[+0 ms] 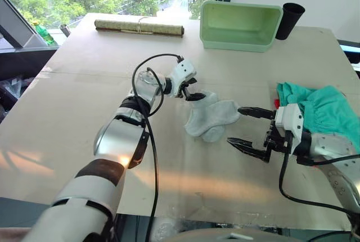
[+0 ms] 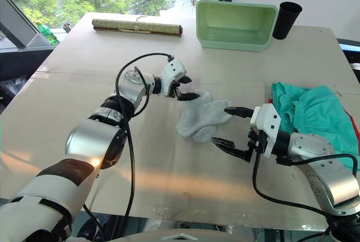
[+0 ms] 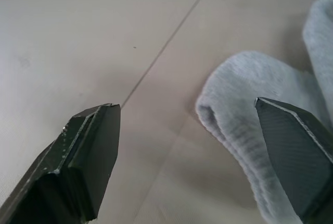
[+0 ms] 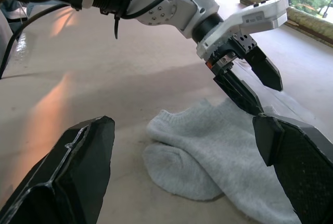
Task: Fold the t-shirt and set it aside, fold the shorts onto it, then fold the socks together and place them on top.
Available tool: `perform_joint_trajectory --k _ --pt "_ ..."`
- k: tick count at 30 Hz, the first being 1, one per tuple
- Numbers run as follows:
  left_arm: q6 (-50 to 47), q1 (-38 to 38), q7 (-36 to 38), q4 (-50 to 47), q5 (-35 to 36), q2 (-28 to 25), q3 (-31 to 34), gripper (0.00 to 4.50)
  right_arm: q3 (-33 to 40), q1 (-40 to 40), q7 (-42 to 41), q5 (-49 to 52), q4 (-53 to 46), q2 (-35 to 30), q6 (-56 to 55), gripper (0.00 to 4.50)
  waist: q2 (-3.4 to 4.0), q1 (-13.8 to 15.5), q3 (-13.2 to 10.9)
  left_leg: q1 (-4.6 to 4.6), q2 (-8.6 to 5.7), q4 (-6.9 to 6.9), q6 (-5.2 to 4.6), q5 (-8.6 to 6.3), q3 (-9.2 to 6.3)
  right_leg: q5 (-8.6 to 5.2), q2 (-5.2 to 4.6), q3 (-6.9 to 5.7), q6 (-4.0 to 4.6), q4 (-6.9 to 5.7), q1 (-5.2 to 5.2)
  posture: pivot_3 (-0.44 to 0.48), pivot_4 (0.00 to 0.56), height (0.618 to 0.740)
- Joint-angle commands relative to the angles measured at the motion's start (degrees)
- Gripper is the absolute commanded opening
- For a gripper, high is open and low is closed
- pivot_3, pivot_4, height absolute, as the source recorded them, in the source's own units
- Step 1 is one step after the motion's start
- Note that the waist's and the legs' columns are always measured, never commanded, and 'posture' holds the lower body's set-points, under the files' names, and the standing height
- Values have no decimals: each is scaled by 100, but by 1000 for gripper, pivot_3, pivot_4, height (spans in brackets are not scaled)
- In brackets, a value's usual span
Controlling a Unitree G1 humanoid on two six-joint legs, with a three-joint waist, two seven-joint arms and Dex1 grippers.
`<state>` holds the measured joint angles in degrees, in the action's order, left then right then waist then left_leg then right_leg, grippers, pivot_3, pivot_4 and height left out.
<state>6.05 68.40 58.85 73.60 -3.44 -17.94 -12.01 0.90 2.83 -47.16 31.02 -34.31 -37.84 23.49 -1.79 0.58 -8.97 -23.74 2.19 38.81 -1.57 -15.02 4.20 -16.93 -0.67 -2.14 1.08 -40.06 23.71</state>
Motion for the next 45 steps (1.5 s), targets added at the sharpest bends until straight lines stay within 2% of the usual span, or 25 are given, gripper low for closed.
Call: perform_joint_trajectory --k 1,3,4,7,24,33,36,37,39,43,45 --pt "169 45 229 -10 -153 -3 48 2663 91 -2 121 -7 -248 32 -73 4500 0 -1 0 -1 0 8 0 0 -1 0 1 0 0 -4 0 0 150 735" --pt "198 3 315 -20 -192 -8 72 1893 86 3 111 -20 -216 21 -89 4500 0 2 0 -4 0 17 0 0 -3 0 1 -3 0 -6 -2 0 150 735" --pt "220 -28 333 -27 -218 -23 76 1280 84 15 97 -29 -185 13 -102 4500 0 3 0 -5 1 22 0 0 -5 0 1 -5 0 -6 -4 0 150 735" --pt "233 -120 398 -47 -242 -80 130 31 76 76 55 -41 -98 -3 -121 4500 0 -5 0 -6 1 27 0 0 -4 0 1 -4 0 -5 -5 0 150 735" --pt "44 -761 1198 -772 18 -456 488 9 -106 286 -209 -137 205 40 -229 4500 1 -27 1 -4 3 39 0 0 -5 0 0 -4 0 -16 -8 0 150 735" --pt "207 -888 1647 -1117 129 -587 568 9 -188 358 -270 -179 285 30 -278 4500 1 -35 1 -3 3 41 -1 0 -6 0 0 -4 0 -24 -8 0 150 735" --pt "148 -793 1527 -1095 244 -604 729 9 -194 313 -245 -199 248 34 -281 4500 1 -29 1 -3 3 42 -1 -1 -6 0 -1 -5 0 -25 -8 0 150 735" --pt "156 -791 1619 -1128 273 -636 740 680 -193 292 -231 -202 228 36 -277 4500 1 -30 1 -3 3 43 -1 -1 -6 0 -2 -5 0 -26 -8 0 150 735" --pt "146 -802 1781 -1219 366 -659 786 1366 -191 266 -214 -204 201 38 -265 4500 1 -31 1 -4 2 43 -1 -1 -6 0 -2 -5 0 -27 -7 0 150 735" --pt "118 -995 2173 -1602 428 -680 709 3315 -179 267 -195 -202 187 45 -256 4500 2 -29 1 -4 2 43 -1 -1 -7 0 -2 -6 0 -28 -7 0 150 735" --pt "196 -1095 2118 -1668 309 -684 604 3315 -170 273 -191 -205 196 54 -274 4500 3 -34 2 -3 2 45 -1 -1 -6 0 -2 -5 0 -28 -8 0 150 735"
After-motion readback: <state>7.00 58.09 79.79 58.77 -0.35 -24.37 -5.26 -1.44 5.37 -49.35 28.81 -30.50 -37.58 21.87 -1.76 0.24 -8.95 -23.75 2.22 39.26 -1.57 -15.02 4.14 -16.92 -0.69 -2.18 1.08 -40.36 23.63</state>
